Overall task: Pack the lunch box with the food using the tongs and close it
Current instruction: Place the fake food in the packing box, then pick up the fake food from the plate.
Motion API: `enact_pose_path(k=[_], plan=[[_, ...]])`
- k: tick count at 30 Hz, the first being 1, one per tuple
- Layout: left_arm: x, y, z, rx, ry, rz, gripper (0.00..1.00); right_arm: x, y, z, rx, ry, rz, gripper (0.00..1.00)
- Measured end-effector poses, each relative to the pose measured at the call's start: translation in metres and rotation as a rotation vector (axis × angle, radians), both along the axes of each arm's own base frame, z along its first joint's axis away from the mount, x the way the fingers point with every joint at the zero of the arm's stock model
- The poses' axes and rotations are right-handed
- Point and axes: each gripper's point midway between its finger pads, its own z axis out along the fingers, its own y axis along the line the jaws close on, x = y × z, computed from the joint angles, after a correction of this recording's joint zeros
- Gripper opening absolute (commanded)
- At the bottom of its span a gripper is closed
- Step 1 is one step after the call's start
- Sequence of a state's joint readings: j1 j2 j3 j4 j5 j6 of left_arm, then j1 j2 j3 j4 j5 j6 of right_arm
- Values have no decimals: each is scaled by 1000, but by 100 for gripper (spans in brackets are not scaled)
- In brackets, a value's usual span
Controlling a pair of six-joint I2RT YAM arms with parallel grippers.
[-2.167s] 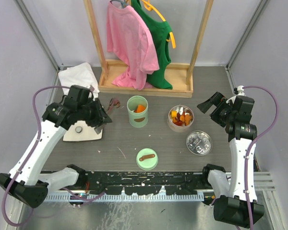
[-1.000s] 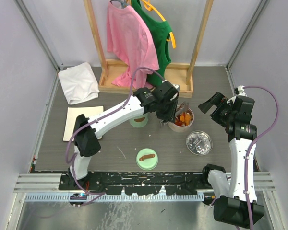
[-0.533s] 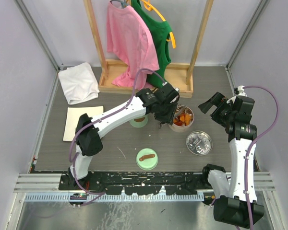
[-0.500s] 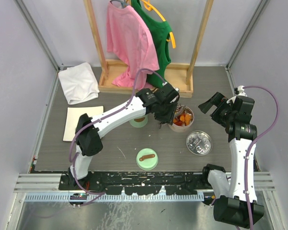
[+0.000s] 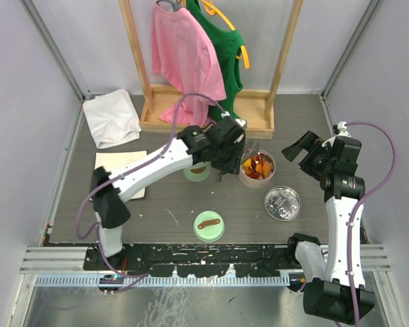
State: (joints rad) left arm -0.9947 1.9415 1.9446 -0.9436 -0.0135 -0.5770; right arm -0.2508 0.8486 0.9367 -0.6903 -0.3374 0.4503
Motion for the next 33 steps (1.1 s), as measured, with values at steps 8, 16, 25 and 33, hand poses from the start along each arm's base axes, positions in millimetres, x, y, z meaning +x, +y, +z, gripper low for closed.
enact_pose_path(k=[8,16,25,33], plan=[[-8,114,116,-176,-267,198,33,0,0,0,1,0,0,100],[-14,284,96,-97,-326,653,38,0,1,0,5,1,-1,100],[-40,372,26,175,-113,955,38,0,4,1,25,1,5,100],[-54,390,-33,221,149,1040,44,0,4,1,27,1,6,100]])
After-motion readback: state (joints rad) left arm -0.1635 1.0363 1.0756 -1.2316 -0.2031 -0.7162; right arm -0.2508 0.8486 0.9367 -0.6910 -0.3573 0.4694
